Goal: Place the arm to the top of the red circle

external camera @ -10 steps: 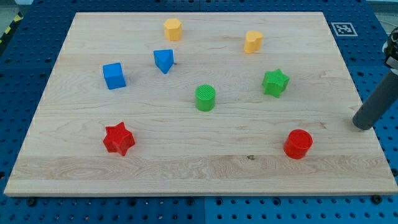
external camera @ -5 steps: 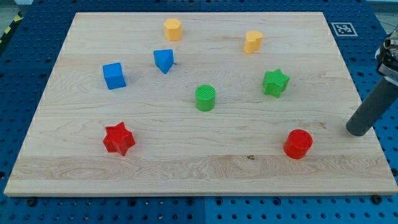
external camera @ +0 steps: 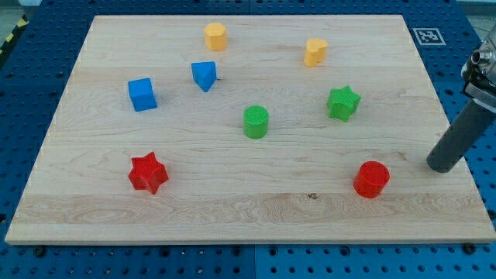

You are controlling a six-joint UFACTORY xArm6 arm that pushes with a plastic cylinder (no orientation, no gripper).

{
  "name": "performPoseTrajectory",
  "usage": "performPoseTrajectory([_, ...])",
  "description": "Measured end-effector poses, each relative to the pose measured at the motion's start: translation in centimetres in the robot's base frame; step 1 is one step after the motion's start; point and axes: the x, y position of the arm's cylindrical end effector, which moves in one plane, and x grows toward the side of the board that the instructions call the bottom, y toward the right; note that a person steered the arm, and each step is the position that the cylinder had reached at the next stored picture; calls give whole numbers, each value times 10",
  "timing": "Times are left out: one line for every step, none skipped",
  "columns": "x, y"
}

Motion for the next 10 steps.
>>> performPoseTrajectory([9, -10])
performPoseTrajectory([9, -28])
performPoseTrajectory([8, -36])
performPoseTrajectory([7, -40])
performPoseTrajectory([7, -40])
performPoseTrajectory([3, -47])
performPoseTrajectory([-3, -49])
performPoseTrajectory([-4, -51])
performPoseTrajectory([-17, -51])
performPoseTrajectory([-17, -54])
